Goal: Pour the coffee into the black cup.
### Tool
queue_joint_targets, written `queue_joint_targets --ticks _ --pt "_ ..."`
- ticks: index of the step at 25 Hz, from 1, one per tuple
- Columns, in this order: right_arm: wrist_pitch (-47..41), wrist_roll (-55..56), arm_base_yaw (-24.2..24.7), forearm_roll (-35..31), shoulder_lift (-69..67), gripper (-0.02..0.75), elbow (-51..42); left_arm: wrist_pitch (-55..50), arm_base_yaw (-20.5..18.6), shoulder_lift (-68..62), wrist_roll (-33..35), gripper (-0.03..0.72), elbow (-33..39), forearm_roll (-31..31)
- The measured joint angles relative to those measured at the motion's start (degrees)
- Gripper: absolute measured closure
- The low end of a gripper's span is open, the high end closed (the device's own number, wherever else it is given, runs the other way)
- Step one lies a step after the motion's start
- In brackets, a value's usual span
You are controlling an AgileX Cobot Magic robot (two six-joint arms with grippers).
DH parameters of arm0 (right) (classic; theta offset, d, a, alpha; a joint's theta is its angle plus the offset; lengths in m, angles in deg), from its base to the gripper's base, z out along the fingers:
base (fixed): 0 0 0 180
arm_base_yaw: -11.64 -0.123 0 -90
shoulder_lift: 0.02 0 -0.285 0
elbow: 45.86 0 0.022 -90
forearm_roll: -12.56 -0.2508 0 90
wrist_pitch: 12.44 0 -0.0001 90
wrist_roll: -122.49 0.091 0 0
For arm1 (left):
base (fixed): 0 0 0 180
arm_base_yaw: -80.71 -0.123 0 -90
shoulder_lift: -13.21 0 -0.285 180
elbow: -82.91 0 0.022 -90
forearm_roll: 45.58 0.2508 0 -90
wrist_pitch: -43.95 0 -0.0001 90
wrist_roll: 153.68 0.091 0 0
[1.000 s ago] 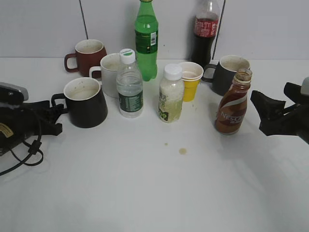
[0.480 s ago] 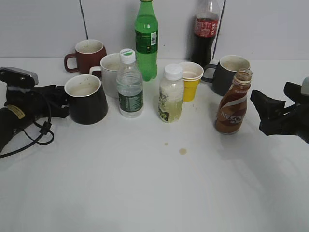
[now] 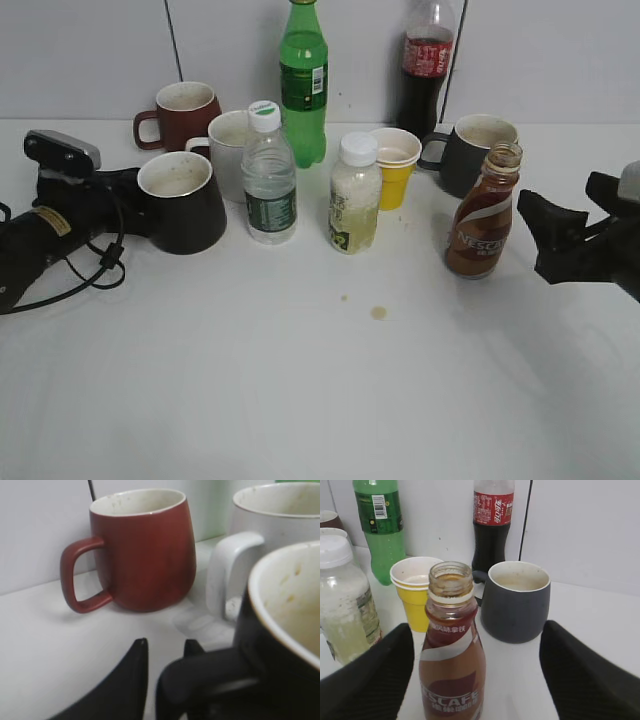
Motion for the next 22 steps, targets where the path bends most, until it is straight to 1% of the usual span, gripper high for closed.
queue_joint_targets --ticks 2,4,5,9,11,14,18,22 --pt "0.0 -0.1 0.0 0.2 -1.3 0.152 0.1 -0.3 0.0 -0.7 0.0 0.539 -1.4 0.2" --pt "0.0 -0.1 0.0 1.1 -3.6 0.148 0.4 -0.2 0.0 -1.2 0.0 0.625 -2.3 0.3" --pt "0.0 -0.1 0.0 1.5 -4.9 0.144 0.6 0.2 0.0 -1.2 -0.4 0.633 -2.3 0.2" --pt "0.0 -0.1 0.0 2.6 -12.8 0.131 3.2 0.7 0.1 -0.7 -0.5 0.637 -2.1 0.3" --pt "0.0 0.0 0.0 3.5 -16.0 0.131 4.9 1.0 0.1 0.9 -0.1 0.643 -0.7 0.3" --pt "0.0 1.4 0.0 5.4 -20.6 0.131 8.3 1.5 0.1 4.1 0.1 0.644 2.1 0.2" --pt "0.0 1.9 0.0 4.5 -24.3 0.131 12.0 2.1 0.2 8.9 0.1 0.644 5.9 0.3" --pt "0.0 2.1 0.0 5.3 -27.2 0.131 15.5 2.2 1.3 13.3 0.1 0.644 9.9 0.5"
